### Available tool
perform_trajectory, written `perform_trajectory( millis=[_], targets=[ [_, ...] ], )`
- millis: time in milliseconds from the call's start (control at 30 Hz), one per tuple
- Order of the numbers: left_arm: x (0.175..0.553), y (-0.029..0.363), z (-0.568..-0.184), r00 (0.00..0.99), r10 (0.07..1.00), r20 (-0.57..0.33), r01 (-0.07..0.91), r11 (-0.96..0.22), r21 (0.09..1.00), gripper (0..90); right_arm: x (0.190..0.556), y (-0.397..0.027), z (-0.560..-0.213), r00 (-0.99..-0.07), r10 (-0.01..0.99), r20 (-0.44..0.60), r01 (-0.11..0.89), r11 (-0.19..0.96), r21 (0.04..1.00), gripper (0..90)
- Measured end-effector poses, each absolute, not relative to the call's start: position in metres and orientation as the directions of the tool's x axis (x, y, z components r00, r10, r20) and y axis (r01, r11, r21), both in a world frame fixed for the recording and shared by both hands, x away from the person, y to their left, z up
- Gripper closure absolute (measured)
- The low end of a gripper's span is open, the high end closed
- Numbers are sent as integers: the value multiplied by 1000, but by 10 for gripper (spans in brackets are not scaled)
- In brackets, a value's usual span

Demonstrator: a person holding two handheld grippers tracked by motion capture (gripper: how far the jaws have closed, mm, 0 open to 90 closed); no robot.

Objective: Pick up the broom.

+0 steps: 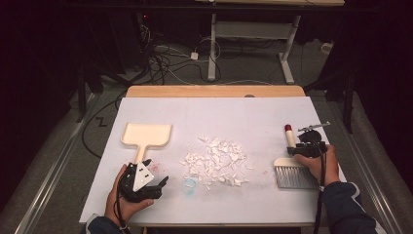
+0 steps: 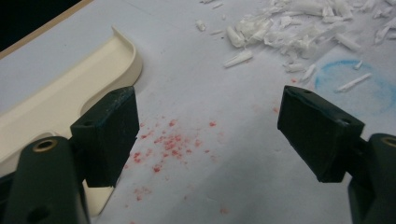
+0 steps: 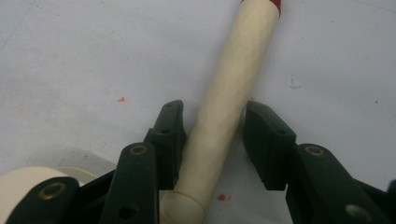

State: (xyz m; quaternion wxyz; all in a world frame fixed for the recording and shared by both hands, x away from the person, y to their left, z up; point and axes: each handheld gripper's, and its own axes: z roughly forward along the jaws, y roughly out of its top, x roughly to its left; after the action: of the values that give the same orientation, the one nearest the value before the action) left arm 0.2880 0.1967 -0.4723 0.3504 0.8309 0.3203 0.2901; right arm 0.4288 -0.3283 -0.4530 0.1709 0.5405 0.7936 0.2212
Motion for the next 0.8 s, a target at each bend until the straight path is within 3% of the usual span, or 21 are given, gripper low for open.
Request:
perform_trajectory(
  millis=[167,467,800],
  targets=[
    [288,195,-472,629,732,262,327,-554,766,199,429,-333,-454,-347,938,-19,777,298,555,712],
    [288,196,-472,631,730,260,325,-554,766,199,427,-335,-455,-352,936,-17,762,297,575,715],
    [286,197,-470,628,732,264,320,-552,770,200,412,-349,-443,-349,937,8,679,247,691,716]
  ],
)
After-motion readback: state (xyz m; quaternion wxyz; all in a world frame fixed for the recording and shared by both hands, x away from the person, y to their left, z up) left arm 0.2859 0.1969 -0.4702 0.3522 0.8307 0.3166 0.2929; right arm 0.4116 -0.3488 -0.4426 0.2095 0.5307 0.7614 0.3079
